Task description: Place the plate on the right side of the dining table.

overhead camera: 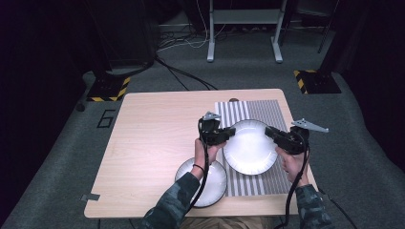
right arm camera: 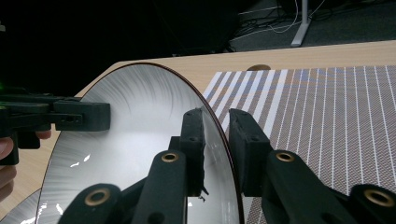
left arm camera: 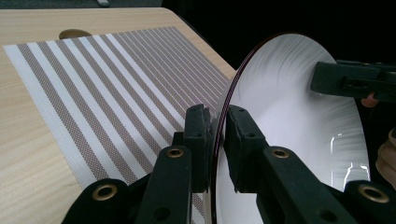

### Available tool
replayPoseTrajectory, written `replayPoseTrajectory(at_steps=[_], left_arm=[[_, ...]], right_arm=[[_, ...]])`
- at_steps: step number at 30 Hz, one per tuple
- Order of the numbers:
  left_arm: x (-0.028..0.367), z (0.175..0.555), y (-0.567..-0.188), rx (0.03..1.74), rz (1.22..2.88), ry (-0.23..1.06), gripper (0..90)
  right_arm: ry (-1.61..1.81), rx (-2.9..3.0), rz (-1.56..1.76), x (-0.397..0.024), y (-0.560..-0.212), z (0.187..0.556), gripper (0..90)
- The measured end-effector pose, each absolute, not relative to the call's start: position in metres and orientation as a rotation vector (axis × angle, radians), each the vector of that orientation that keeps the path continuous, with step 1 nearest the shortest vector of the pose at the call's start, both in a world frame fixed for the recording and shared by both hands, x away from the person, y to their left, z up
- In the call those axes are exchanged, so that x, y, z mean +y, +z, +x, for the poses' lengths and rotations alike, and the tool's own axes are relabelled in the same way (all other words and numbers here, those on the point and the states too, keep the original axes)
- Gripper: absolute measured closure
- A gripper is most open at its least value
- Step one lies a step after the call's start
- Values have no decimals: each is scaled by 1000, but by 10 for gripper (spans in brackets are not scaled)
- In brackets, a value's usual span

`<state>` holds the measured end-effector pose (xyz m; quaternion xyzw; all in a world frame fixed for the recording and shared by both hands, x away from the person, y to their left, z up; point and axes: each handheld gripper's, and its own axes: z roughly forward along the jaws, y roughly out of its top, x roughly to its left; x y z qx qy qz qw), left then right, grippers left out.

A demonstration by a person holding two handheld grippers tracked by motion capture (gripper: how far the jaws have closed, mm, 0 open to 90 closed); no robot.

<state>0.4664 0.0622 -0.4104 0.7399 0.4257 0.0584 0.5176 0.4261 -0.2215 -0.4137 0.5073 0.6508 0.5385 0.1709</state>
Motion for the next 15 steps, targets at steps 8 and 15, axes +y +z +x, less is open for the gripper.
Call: replayPoseTrajectory(at_steps=[8, 15], left_arm=[[55, 478, -409, 1004, 1783, 131, 787], [50, 486, -411, 1002, 1775, 128, 785]], right_arm=[[1528, 1848, 1432, -229, -411, 435, 760], [1524, 1850, 1426, -233, -411, 442, 759]])
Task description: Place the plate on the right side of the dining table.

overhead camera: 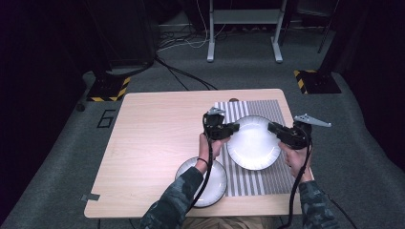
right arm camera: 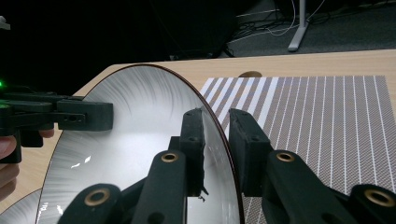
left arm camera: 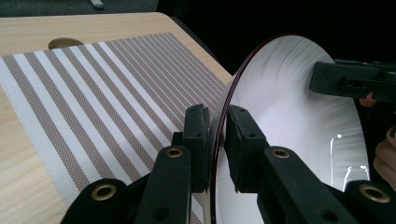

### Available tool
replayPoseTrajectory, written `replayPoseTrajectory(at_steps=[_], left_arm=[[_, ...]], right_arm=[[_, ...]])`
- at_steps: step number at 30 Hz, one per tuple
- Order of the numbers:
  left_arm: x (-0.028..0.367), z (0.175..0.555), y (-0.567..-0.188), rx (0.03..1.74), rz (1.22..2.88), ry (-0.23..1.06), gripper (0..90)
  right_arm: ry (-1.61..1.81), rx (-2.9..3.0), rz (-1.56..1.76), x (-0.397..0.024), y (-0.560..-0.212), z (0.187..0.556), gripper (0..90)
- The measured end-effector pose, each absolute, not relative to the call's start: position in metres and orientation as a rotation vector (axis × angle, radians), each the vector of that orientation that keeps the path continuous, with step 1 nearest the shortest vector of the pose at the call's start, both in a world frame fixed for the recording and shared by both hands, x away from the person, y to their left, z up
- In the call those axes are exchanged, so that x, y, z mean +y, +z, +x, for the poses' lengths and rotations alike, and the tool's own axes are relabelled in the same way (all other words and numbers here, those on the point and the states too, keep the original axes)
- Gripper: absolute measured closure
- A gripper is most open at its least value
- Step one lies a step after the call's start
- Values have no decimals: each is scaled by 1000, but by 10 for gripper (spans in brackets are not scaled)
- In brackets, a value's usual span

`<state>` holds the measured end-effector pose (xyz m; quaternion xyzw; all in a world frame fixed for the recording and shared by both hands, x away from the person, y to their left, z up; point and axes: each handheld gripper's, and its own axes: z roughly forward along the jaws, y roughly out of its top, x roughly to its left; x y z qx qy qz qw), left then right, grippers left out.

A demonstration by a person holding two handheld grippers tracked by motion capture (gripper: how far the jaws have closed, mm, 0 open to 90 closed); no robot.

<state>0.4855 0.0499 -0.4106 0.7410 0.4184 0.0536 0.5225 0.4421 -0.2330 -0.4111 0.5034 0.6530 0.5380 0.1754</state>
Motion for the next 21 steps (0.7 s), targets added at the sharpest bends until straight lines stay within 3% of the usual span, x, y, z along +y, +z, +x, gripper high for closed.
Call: replayPoseTrajectory(at_steps=[21], left_arm=[[39, 511, -418, 1009, 1801, 126, 777]], right_arm=[[1513, 1854, 1446, -240, -421, 465, 760]])
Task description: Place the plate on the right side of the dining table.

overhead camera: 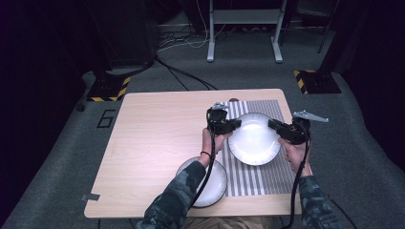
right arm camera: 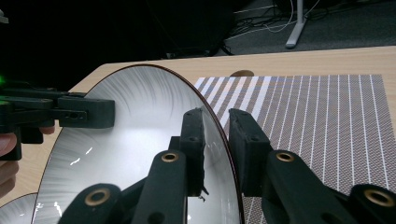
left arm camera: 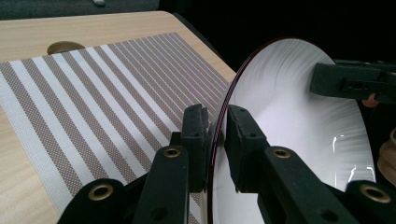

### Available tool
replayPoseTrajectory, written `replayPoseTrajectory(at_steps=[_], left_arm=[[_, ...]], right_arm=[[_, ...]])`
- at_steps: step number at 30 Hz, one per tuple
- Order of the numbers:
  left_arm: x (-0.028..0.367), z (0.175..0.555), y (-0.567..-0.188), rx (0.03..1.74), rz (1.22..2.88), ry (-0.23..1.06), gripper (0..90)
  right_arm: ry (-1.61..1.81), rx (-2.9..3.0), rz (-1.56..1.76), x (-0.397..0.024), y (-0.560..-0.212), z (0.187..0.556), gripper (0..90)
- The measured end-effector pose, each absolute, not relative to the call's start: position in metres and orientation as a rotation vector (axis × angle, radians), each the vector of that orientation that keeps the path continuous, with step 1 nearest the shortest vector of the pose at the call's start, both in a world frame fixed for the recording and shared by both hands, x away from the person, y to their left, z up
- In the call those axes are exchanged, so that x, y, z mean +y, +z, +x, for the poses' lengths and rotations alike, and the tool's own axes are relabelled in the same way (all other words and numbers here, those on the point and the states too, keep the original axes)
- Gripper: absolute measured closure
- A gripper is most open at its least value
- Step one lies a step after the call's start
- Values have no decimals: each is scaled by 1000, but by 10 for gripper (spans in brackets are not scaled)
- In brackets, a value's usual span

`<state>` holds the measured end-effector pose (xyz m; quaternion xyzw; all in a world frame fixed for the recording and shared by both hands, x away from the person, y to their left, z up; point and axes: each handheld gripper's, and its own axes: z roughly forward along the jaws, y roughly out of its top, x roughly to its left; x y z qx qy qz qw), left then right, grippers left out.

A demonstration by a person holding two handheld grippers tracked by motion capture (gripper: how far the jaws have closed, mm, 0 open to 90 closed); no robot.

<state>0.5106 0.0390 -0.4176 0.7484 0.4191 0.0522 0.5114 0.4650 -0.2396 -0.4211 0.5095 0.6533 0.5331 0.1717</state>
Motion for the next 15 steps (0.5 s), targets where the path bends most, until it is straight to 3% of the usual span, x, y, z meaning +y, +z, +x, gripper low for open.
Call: replayPoseTrajectory(at_steps=[15], left_arm=[[32, 529, -433, 1068, 1803, 73, 769]], right_arm=[[1506, 1836, 1480, -244, -434, 479, 762]])
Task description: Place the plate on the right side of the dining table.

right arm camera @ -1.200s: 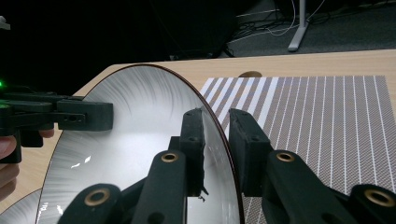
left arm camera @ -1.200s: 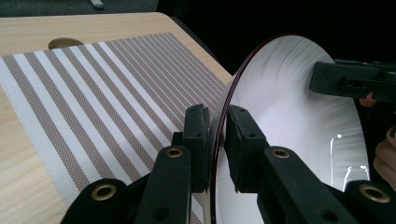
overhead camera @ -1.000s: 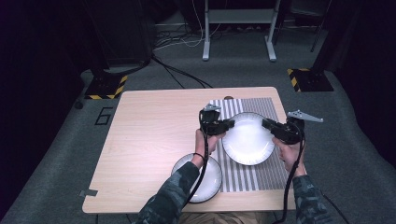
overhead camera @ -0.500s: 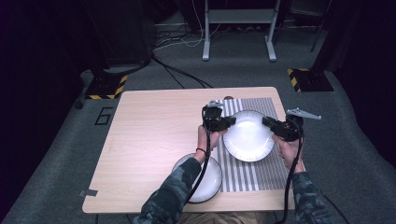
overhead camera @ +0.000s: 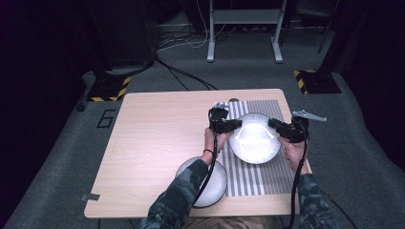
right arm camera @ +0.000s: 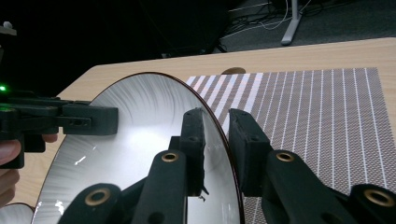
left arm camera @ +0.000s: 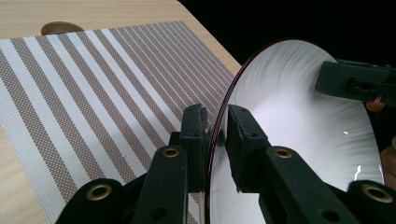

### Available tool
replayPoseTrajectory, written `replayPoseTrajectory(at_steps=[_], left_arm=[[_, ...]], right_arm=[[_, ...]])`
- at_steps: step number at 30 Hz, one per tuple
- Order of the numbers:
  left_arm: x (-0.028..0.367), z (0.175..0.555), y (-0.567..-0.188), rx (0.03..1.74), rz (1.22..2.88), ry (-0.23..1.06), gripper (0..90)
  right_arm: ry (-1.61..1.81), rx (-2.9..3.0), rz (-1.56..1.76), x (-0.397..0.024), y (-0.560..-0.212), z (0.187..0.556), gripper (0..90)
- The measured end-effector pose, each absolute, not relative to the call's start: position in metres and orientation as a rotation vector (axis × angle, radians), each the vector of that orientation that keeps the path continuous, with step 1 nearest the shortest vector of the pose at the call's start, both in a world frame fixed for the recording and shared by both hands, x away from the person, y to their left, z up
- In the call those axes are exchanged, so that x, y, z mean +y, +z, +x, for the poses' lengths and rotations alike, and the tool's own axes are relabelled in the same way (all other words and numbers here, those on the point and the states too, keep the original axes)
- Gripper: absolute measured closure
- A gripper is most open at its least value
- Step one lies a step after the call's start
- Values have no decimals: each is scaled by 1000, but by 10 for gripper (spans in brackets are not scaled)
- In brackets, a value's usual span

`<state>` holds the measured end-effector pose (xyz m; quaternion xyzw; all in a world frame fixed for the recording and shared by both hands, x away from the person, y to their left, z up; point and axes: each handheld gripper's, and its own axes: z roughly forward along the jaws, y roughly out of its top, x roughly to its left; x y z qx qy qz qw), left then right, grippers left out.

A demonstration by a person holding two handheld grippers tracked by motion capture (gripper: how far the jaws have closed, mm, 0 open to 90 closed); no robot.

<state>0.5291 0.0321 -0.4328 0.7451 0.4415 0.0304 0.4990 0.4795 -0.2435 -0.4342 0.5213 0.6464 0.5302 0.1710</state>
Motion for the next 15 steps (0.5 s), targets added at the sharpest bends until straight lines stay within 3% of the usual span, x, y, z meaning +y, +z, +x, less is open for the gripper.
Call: replayPoseTrajectory(at_steps=[15], left_arm=[[23, 539, -442, 1067, 1812, 99, 766]], right_arm=[[1502, 1810, 1498, -250, -448, 489, 767]])
